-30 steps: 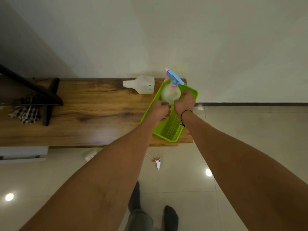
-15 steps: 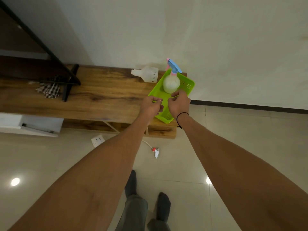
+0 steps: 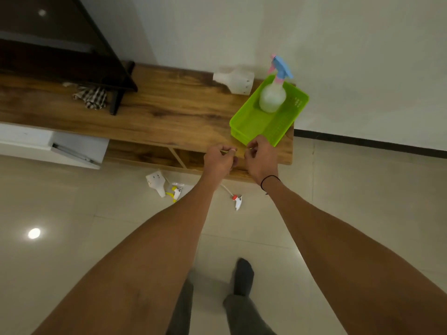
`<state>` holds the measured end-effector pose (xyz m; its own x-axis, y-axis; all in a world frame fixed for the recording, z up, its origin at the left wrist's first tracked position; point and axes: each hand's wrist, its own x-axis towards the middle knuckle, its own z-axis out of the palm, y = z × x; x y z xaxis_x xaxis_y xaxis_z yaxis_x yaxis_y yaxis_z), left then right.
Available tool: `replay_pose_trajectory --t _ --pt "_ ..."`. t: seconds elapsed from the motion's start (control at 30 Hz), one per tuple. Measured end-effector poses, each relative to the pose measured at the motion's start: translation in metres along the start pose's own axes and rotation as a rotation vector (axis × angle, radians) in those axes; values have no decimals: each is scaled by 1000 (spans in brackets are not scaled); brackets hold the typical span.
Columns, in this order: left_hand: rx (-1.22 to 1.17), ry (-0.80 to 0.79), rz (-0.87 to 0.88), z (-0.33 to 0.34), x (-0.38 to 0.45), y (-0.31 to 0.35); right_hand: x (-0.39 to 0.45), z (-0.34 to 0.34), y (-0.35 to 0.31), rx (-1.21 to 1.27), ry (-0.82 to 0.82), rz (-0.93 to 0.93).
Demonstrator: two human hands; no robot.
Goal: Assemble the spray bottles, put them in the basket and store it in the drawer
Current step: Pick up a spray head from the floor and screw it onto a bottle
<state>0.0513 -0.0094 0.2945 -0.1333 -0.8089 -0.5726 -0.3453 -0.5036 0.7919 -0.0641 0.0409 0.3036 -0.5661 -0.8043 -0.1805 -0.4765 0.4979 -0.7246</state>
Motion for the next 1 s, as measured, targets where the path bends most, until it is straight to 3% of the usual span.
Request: replay_pose_trajectory --t 0.4,0.73,1.0 --pt "84 -75 -76 -44 78 -156 -11 163 91 -111 -156 116" --pt "100 -86 -91 -45 168 -289 4 273 232 -245 -257 250" --pt "136 -102 -66 -32 234 -369 23 339 330 -494 -258 258"
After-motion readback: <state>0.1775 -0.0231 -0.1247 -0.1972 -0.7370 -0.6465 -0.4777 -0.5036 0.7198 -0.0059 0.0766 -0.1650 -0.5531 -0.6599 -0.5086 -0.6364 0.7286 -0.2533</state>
